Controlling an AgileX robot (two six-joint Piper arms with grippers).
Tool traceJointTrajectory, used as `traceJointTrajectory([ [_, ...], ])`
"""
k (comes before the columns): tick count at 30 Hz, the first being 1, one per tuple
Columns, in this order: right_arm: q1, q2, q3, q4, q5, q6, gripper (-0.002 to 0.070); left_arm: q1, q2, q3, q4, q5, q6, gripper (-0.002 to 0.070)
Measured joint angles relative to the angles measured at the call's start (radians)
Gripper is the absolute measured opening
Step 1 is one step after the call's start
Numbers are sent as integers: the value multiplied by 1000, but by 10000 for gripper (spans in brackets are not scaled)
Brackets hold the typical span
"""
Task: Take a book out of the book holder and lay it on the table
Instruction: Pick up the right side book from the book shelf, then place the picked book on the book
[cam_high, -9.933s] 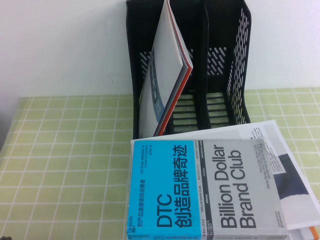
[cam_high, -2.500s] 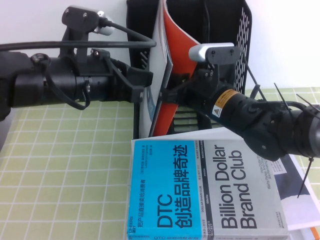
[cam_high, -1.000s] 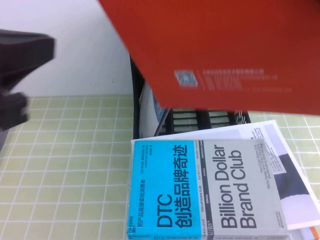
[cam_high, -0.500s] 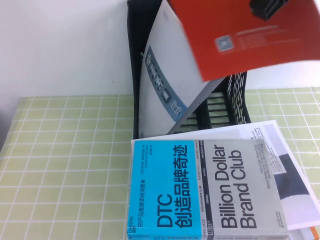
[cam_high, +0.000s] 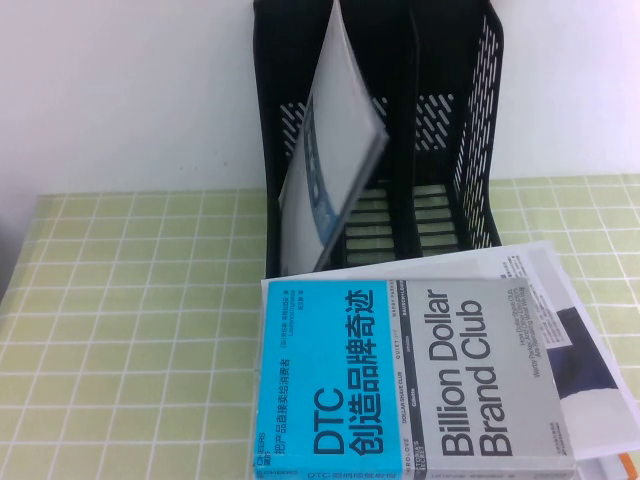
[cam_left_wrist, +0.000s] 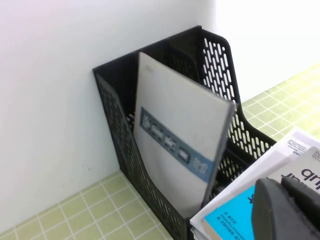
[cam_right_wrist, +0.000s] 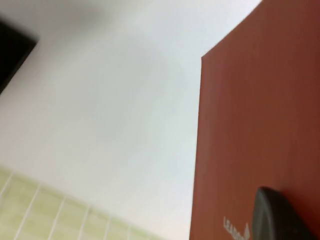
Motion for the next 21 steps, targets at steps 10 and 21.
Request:
traceJointTrajectory([
  [10,230,-159,0,632,-9,-476,13,0,6,0,1,0,-2,-3],
  [21,254,-138,-6,1188,137,-1168,13,0,6,39,-2,9,-11,-3],
])
